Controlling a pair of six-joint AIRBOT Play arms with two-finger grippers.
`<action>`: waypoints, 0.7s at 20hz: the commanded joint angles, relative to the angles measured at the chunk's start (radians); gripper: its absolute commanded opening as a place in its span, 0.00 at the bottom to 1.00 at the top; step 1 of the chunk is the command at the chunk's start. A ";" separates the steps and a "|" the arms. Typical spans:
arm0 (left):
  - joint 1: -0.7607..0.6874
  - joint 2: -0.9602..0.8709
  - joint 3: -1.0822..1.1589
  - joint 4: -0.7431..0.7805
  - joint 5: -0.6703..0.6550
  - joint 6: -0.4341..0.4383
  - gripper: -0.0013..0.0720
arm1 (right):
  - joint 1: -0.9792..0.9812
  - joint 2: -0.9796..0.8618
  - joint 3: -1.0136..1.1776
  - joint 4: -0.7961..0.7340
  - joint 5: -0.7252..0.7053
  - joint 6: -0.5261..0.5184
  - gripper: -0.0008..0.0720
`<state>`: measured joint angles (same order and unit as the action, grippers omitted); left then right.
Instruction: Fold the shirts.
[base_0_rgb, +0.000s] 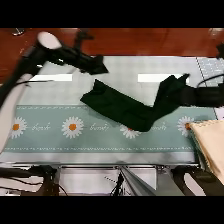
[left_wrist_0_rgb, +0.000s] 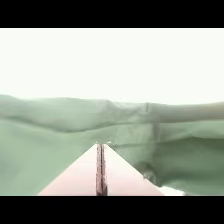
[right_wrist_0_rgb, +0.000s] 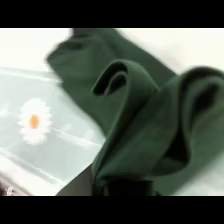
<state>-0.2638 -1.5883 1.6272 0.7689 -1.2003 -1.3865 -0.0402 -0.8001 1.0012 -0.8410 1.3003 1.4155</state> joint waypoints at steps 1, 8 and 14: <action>0.183 0.254 -0.054 0.185 -0.049 0.058 0.05 | 0.250 -0.215 0.137 0.017 -0.175 0.031 0.04; 0.277 0.833 -0.510 0.226 0.006 0.011 0.05 | 0.490 -0.831 0.610 0.021 -0.220 0.051 0.04; 0.245 1.096 -0.924 0.226 0.073 -0.112 0.05 | 0.505 -1.123 0.813 0.152 -0.227 0.082 0.04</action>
<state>-0.0154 -0.6029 0.8761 0.9894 -1.1687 -1.4395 0.4496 -1.7920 1.7195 -0.7647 1.0813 1.4757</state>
